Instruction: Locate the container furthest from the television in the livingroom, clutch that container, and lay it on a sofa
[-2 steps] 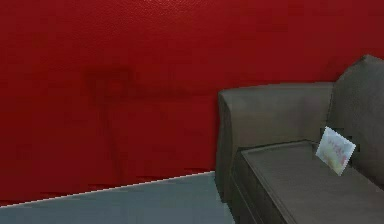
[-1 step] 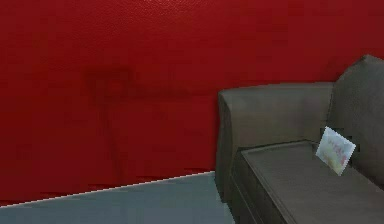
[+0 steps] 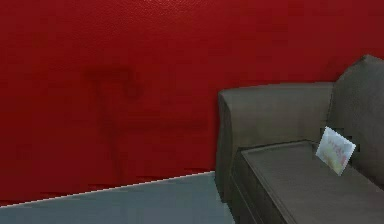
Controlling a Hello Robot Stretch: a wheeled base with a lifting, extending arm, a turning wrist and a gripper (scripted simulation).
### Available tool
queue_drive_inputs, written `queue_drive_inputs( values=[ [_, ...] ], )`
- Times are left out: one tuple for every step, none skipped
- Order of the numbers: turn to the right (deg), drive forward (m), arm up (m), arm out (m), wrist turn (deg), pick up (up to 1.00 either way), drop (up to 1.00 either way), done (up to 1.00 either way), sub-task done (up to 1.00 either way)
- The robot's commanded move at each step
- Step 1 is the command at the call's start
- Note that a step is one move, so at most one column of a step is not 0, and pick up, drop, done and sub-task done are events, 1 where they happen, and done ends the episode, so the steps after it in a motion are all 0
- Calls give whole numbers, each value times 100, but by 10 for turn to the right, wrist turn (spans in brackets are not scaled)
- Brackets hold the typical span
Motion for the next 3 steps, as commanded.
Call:
queue_drive_inputs(
  values=[
    [0, 0, -32, 0, 0, 0, 0, 0, 0],
    [0, 0, 0, 0, 0, 0, 100, 0, 0],
    [0, 0, 10, 0, 0, 0, 0, 0, 0]
  ],
)
